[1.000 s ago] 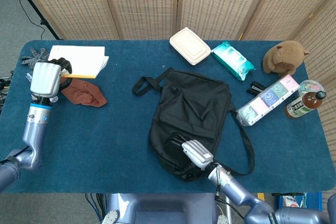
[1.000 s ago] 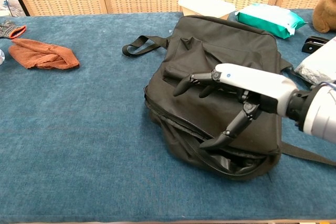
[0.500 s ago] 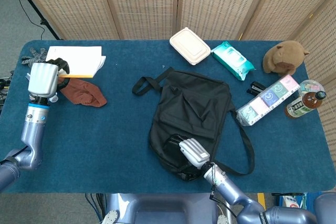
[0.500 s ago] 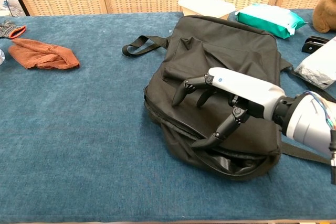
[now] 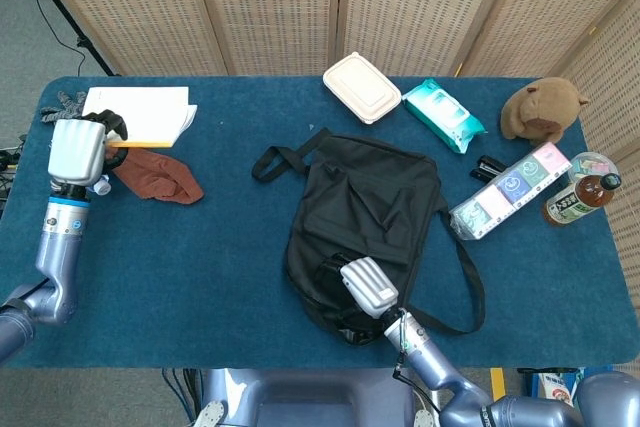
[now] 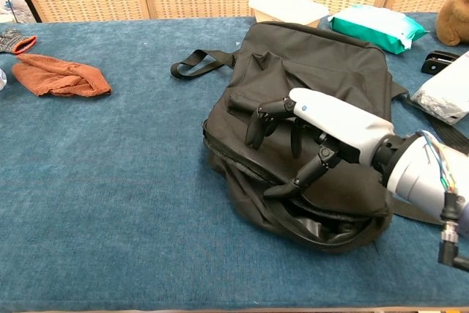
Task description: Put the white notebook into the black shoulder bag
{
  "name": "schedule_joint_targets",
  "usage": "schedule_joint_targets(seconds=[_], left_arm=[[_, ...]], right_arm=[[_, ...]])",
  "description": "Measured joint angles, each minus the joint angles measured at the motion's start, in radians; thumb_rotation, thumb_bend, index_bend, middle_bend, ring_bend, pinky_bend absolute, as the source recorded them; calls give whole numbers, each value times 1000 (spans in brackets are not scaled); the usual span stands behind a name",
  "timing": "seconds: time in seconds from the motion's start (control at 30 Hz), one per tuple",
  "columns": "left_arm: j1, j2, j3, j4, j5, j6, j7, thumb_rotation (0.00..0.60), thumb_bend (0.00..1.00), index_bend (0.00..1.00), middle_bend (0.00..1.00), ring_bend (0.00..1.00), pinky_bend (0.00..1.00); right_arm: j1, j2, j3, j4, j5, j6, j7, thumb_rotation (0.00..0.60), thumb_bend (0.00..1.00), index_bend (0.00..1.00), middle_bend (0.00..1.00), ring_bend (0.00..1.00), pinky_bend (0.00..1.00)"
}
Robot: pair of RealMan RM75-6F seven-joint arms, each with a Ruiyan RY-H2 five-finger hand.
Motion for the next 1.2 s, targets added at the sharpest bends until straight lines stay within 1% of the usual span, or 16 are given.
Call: schedule_joint_targets(seconds=[0.03,0.1,0.13,0.2,0.27,0.3,0.5,0.7,0.93,1.03,1.2], left_arm=[[0,0,1,0,1,0,-1,600,533,781,577,618,717],[2,1,2,1,2,2,-3,600,532,781,577,618,717],[2,1,3,1,4,4,-5,600,532,782,577,618,717],[4,1,5,3,7,7,-9,600,532,782,577,618,717],[6,0,7,5,10,10,-12,600,532,782,577,618,717],[7,0,8,6,11,11,-14,600,533,782,577,618,717],[15,-3,21,8,33,32,-41,600,533,784,579,619,717],[23,-4,61,18,114,90,-141,600,532,788,582,621,717],[28,-20,137,50,261,217,-299,600,538,790,583,621,717],[29,-33,167,60,318,279,-343,600,538,791,583,621,717],[26,-62,203,76,383,357,-387,600,538,792,585,621,717]], right_arm=[[0,-1,0,3,-4,5,0,600,312,435,439,360,617],[-1,-2,2,7,-9,12,2,600,473,459,461,381,659],[-1,-1,3,9,-12,15,6,600,534,468,468,387,668],[-1,3,5,9,-14,18,10,600,698,488,485,402,687],[-1,10,8,7,-14,19,15,600,779,499,496,413,701],[-1,13,8,5,-14,20,17,600,800,507,504,421,707],[-1,30,12,-1,-22,31,30,600,808,535,534,443,719],[11,72,52,-23,-14,33,57,600,808,551,549,453,719],[63,141,120,-49,19,-19,71,600,808,554,551,455,719],[80,170,139,-58,33,-42,86,600,809,556,555,455,719],[109,214,170,-80,62,-84,126,600,808,557,556,457,719]])
